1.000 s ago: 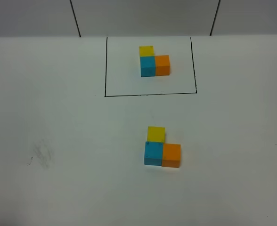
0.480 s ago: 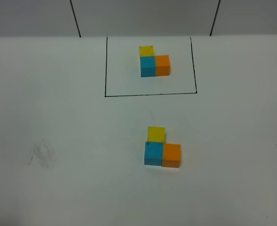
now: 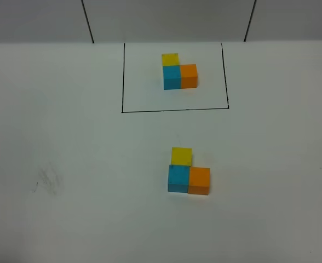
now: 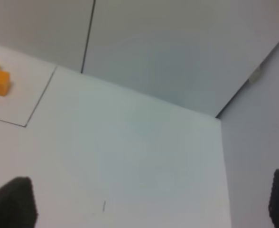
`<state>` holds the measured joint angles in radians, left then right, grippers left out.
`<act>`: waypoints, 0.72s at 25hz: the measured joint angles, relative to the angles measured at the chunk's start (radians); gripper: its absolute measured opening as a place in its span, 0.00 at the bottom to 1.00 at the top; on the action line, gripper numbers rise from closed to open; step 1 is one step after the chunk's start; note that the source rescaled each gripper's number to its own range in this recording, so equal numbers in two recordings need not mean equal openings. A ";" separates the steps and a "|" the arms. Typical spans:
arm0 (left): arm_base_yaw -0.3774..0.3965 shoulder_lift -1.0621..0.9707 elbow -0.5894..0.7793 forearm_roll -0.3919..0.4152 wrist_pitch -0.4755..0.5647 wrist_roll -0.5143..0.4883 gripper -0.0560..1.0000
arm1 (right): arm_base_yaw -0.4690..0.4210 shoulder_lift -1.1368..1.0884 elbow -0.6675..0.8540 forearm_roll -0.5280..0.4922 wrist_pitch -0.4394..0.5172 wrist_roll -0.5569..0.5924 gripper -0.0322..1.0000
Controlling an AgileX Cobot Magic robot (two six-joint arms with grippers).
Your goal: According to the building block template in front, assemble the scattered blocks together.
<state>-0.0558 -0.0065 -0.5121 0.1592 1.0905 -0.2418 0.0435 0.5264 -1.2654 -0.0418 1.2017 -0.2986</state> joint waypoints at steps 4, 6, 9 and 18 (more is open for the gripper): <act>0.000 0.000 0.000 0.000 0.000 0.000 0.48 | 0.000 -0.151 0.159 0.072 -0.087 -0.006 0.98; 0.000 0.000 0.000 0.000 0.000 0.000 0.48 | 0.000 -0.217 0.221 0.106 -0.118 -0.008 0.98; 0.000 0.000 0.000 0.000 0.000 0.000 0.48 | 0.000 -0.289 0.301 0.141 -0.137 -0.009 0.98; 0.000 0.000 0.000 0.000 0.000 0.000 0.48 | 0.040 -0.390 0.476 0.134 -0.138 0.058 0.95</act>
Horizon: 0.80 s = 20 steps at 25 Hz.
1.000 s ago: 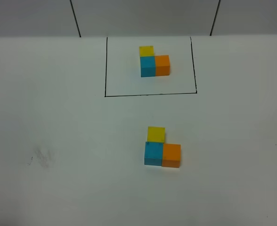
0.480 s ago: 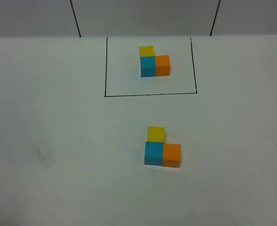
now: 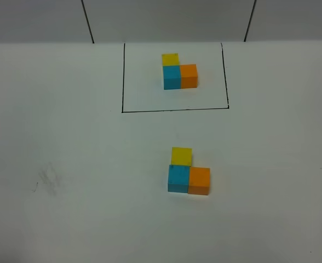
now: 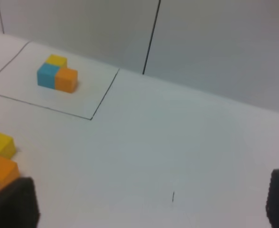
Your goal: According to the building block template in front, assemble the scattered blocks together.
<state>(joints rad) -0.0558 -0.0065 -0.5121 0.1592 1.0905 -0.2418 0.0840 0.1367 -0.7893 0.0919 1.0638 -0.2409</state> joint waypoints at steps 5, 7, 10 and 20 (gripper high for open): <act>0.000 0.000 0.000 0.000 0.000 0.000 0.48 | 0.000 -0.051 0.098 -0.012 -0.001 0.047 0.93; 0.000 0.000 0.000 0.000 0.000 0.000 0.48 | 0.000 -0.078 0.129 -0.014 -0.002 0.057 0.92; 0.000 0.000 0.000 0.000 0.000 0.000 0.48 | 0.000 -0.122 0.181 -0.017 -0.004 0.079 0.91; 0.000 0.000 0.000 0.000 0.000 0.000 0.48 | 0.000 -0.141 0.271 -0.055 -0.001 0.152 0.88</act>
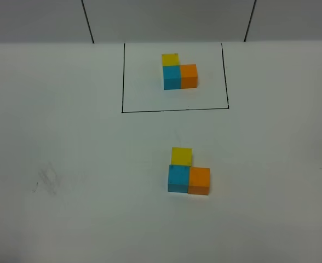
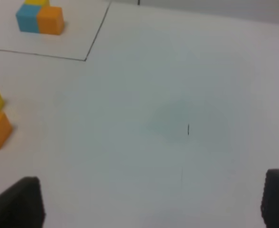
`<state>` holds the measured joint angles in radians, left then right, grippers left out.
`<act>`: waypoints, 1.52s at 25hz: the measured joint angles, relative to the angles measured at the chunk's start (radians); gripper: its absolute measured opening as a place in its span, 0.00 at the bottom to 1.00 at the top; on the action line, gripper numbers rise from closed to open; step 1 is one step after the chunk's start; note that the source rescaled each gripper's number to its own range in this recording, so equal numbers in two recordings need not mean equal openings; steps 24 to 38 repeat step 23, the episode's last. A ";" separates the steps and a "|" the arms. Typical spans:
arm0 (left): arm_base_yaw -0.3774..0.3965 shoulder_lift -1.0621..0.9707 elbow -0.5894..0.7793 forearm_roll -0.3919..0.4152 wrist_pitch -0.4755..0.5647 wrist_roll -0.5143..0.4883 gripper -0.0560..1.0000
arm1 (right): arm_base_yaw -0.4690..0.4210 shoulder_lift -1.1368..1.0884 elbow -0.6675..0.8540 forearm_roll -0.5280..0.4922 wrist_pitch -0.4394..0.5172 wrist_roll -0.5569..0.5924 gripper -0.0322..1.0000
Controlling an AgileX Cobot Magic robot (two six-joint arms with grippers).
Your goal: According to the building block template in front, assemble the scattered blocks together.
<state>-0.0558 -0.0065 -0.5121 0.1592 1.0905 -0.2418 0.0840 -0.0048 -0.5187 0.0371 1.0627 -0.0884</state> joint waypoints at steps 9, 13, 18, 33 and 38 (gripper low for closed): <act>0.000 0.000 0.000 0.000 0.000 0.000 0.48 | 0.000 0.000 0.016 -0.013 0.003 0.026 0.85; 0.000 0.000 0.000 0.000 0.000 0.000 0.48 | 0.000 0.000 0.016 -0.015 0.003 0.026 0.77; 0.000 0.000 0.000 0.000 0.000 0.000 0.48 | 0.000 0.000 0.016 -0.015 0.003 0.026 0.64; 0.000 0.000 0.000 0.000 0.000 0.000 0.48 | 0.000 0.000 0.016 -0.016 0.004 0.026 0.51; 0.000 0.000 0.000 0.000 0.000 0.000 0.48 | 0.000 0.000 0.016 -0.016 0.004 0.026 0.51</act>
